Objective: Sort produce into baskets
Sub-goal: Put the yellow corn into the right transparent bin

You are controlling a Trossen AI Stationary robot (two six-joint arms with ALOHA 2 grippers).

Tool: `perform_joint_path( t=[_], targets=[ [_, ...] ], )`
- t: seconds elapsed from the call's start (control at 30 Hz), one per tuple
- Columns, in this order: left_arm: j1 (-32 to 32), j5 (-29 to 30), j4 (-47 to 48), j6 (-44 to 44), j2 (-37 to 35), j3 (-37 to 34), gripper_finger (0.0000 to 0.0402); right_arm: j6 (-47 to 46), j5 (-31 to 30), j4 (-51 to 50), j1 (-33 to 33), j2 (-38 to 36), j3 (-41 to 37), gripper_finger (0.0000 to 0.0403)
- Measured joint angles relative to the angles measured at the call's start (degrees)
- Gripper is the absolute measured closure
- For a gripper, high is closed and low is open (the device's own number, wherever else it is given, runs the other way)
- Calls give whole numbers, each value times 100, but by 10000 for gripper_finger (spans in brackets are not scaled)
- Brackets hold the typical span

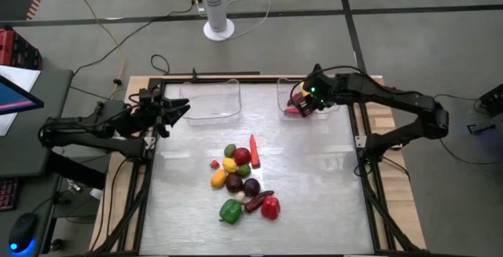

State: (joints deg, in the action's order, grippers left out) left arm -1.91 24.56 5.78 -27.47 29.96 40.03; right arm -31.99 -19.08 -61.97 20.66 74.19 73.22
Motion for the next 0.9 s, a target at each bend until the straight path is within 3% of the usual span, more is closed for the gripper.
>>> perform_joint_path(
  t=[0.17,0.37,0.7,0.9],
  targets=[
    [0,-22,-634,-3,157,2,248,541,153,186,297,0,-96,230],
    [0,-22,-638,-302,264,99,248,849,614,708,574,1,-481,230],
    [-157,-35,-246,-411,512,547,248,571,627,1613,575,-32,-924,230],
    [-175,-402,188,-632,611,697,248,213,437,2083,657,-2,-1144,229]
  ],
)
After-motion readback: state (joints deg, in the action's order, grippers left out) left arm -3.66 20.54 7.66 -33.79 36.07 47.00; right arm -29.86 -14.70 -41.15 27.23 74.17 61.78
